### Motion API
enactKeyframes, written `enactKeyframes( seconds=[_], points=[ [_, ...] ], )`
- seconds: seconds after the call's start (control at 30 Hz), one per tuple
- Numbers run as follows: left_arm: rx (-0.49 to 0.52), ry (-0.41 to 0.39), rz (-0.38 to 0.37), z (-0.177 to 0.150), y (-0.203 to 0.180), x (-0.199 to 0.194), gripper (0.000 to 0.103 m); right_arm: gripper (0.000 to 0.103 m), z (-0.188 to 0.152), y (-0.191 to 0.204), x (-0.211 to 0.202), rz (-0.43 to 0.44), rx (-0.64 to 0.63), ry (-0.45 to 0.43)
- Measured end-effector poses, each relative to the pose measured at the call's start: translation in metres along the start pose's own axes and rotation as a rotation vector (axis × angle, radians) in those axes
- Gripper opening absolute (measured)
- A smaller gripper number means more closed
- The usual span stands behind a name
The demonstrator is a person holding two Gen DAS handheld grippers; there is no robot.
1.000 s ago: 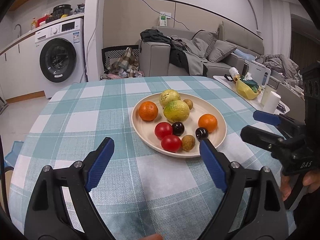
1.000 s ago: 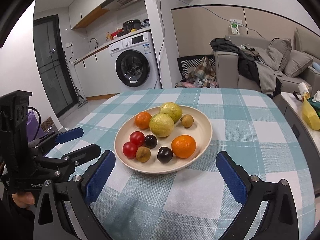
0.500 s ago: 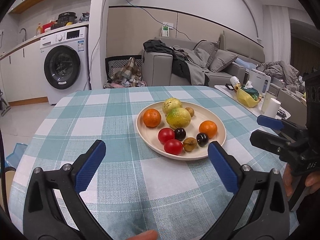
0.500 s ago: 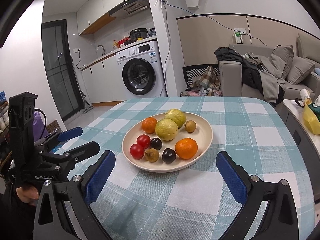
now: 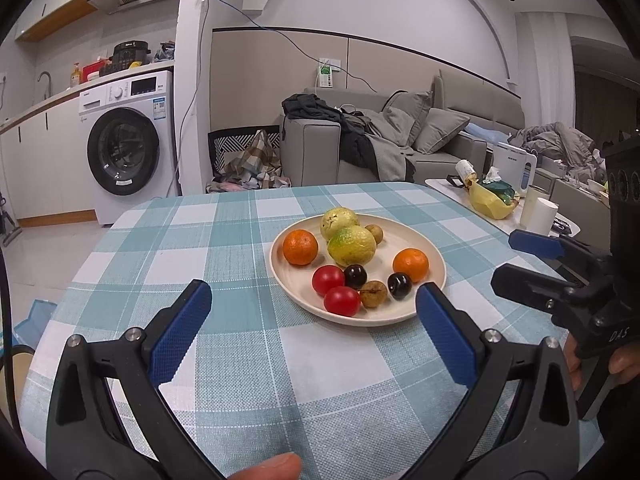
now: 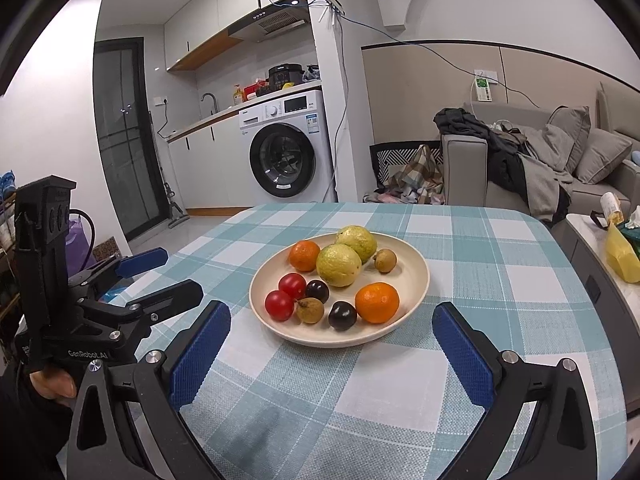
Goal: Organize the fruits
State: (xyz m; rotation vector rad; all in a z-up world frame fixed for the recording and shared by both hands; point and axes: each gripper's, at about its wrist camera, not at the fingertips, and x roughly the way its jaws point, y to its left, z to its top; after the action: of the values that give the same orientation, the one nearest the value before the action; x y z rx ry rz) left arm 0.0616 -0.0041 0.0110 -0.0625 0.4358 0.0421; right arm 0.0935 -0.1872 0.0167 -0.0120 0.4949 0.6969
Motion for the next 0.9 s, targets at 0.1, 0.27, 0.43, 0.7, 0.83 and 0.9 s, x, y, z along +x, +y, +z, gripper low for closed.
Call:
enactKeyframes(
  seconds=[0.1, 0.27, 0.43, 0.7, 0.83, 0.9],
  points=[
    [0.000, -0.007, -0.001, 0.000, -0.001, -0.002, 0.102, 0.103, -0.001, 0.002, -0.002, -0.003, -0.007, -0.007],
    [0.007, -0.011, 0.004, 0.000, -0.002, -0.003, 0.102, 0.103, -0.001, 0.005, -0.005, -0.009, -0.022, -0.021],
    [0.013, -0.016, 0.002, 0.001, -0.002, -0.006, 0.102, 0.103, -0.001, 0.008, -0.004, -0.013, -0.039, -0.027],
    [0.036, -0.023, 0.001, 0.002, -0.005, -0.008, 0.102, 0.103, -0.001, 0.009, -0.005, -0.016, -0.041, -0.029],
    [0.034, -0.023, 0.001, 0.002, -0.006, -0.008, 0.102, 0.103, -0.001, 0.011, -0.007, -0.016, -0.051, -0.029],
    [0.036, -0.023, 0.002, 0.002, -0.006, -0.009, 0.102, 0.103, -0.001, 0.011, -0.007, -0.015, -0.051, -0.029]
  ],
)
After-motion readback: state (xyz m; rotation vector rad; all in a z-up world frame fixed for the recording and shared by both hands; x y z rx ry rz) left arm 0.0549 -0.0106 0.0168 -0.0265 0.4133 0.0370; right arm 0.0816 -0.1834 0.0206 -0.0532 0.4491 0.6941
